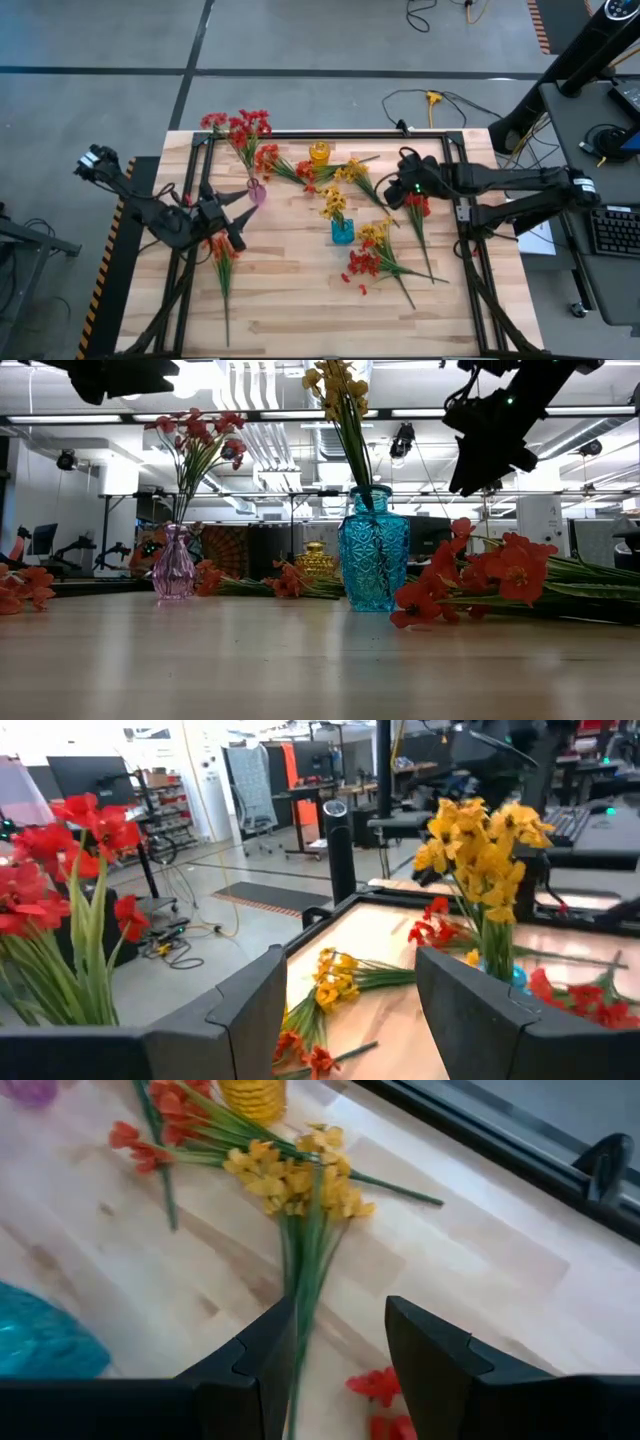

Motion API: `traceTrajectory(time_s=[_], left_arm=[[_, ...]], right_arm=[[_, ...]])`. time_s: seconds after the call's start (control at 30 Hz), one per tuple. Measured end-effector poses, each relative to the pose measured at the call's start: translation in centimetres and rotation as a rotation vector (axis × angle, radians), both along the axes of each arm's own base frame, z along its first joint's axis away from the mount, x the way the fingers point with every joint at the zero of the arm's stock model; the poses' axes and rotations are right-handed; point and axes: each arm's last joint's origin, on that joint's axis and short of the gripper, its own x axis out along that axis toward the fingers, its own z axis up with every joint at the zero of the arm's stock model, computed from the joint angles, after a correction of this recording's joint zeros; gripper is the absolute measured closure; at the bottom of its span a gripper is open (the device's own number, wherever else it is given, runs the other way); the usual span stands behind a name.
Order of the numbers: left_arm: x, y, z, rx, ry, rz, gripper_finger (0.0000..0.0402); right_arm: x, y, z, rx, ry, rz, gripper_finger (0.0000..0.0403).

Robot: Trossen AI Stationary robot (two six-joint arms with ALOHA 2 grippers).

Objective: Sort flowers into vase by color
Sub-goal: Put the bottom orange flowers into the yellow vase

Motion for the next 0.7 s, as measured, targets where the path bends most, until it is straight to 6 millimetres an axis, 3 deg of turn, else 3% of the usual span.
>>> traceTrajectory(time_s=[0.17, 0.3, 0.53, 0.7], left_arm=[[0.0, -0.6, 0.2, -0.008, 0.055, -0.04, 0.0197], [0.3, -1.4, 0.5, -0.091, 0.075, -0.167, 0.0197], [1.2, -2.8, 0.7, -0.439, 0.155, -0.323, 0.0197], [1.5, -3.6, -0.8, -0.748, 0.38, -0.191, 0.0197]], right_arm=[[-0.1, -0.3, 0.0, -0.008, 0.008, -0.002, 0.0249], [-0.1, -0.2, 0.0, -0.002, 0.003, -0.007, 0.0231], [0.0, -0.2, 0.0, 0.02, -0.018, -0.034, 0.0197], [0.0, -0.2, 0.0, 0.013, -0.01, -0.023, 0.0182]])
